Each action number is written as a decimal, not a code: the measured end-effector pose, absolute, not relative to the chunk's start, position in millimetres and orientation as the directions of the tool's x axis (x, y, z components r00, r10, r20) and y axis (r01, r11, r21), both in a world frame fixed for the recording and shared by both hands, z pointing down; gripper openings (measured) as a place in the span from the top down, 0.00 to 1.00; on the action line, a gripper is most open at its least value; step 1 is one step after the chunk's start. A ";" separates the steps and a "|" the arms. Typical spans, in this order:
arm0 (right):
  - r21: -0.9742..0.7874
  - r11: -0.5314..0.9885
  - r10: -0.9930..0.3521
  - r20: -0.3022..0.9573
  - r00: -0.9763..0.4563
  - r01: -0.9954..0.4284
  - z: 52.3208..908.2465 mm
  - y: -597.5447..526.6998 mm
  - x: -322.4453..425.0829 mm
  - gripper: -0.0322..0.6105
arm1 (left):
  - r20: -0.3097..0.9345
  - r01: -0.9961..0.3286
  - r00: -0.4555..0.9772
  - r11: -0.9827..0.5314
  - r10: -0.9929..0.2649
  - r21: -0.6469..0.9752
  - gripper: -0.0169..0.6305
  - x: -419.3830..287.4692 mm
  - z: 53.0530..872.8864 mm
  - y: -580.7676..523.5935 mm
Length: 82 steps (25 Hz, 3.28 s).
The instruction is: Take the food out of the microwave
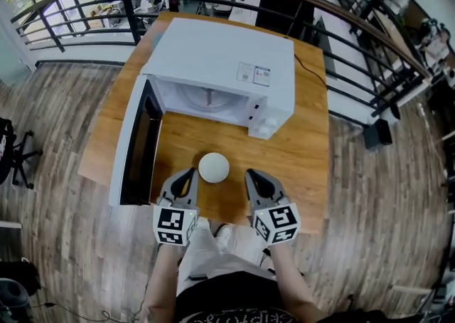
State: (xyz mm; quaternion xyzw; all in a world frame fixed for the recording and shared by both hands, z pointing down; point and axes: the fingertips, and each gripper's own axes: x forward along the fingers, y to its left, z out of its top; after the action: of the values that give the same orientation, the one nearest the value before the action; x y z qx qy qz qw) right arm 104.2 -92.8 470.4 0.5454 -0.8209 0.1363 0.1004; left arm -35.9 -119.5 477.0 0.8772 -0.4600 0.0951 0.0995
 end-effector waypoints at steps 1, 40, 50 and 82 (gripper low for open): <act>-0.121 0.361 -0.875 0.299 -0.381 -0.925 460.7 -90.4 108.6 0.89 | 0.245 -0.826 0.559 -0.557 -0.792 0.084 0.93 -34.6 468.0 -119.2; -0.066 0.204 -0.941 0.264 -0.214 -0.977 356.3 69.9 213.0 0.89 | 0.012 -0.784 0.618 -0.614 -0.786 0.088 0.93 1.2 318.4 -8.4; -0.076 0.165 -0.940 0.289 -0.180 -0.983 367.4 74.4 215.8 0.89 | 0.044 -0.791 0.612 -0.608 -0.790 0.075 0.93 -4.2 331.1 -1.5; -0.055 0.169 -0.940 0.290 -0.178 -0.984 367.8 75.9 217.1 0.89 | 0.036 -0.787 0.616 -0.615 -0.787 0.041 0.92 -2.2 330.8 2.4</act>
State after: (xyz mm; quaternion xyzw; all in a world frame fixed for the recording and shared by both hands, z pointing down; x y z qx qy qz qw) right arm 217.1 75.9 367.8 0.6342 -0.7586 0.1152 0.0948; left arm -2.2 2.4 330.8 0.8986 -0.4379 0.0072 0.0265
